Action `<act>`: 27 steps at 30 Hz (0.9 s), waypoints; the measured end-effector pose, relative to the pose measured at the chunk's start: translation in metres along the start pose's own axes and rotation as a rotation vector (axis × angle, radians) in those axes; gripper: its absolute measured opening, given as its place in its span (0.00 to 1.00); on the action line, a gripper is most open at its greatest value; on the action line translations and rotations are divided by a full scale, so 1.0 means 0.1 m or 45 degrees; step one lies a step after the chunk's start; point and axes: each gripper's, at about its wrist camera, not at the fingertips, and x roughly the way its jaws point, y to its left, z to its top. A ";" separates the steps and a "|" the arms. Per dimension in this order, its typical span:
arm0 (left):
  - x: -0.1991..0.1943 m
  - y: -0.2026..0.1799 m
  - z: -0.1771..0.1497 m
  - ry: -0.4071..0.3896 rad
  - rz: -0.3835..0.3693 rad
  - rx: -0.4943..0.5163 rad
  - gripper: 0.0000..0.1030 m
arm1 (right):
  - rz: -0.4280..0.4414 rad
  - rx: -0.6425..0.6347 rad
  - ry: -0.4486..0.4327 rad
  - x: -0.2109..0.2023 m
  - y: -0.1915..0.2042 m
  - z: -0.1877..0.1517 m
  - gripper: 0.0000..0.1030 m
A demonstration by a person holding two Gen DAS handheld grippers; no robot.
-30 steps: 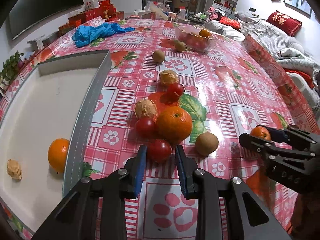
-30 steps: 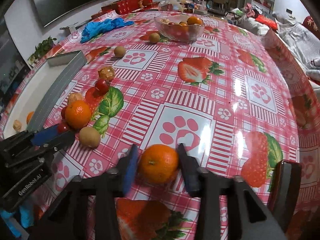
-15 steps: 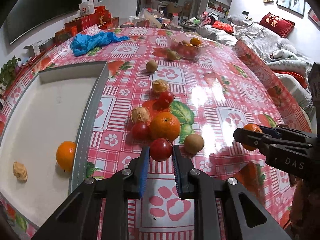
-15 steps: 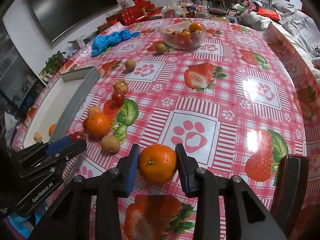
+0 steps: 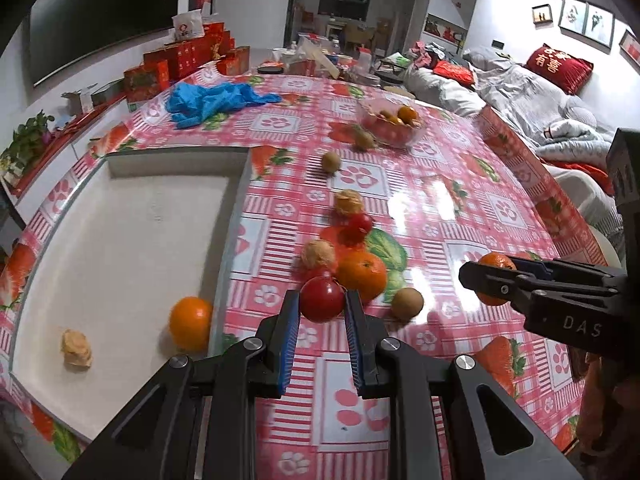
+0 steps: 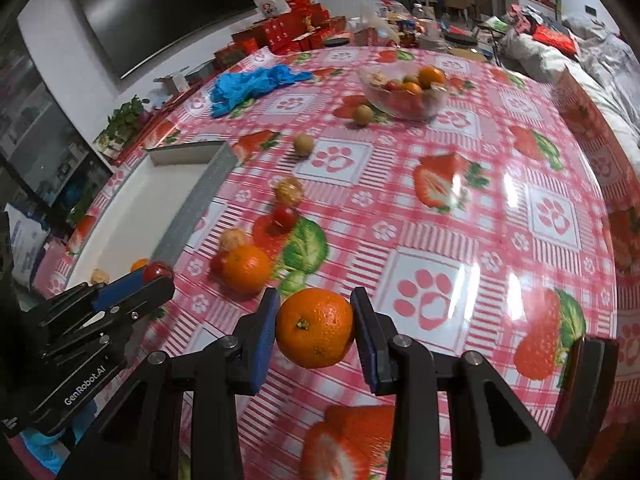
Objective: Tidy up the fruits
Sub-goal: 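Carry the tomato over the white tray and open the left tool while the right tool releases the mandarin there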
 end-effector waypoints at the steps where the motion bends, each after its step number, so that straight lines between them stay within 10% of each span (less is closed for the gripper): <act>1: -0.01 0.03 0.01 -0.002 0.004 -0.005 0.23 | 0.007 -0.007 0.000 0.01 0.04 0.03 0.38; 27: -0.15 1.32 -0.08 -0.061 0.204 -0.261 0.23 | 0.210 -0.221 0.180 0.72 1.60 0.51 0.38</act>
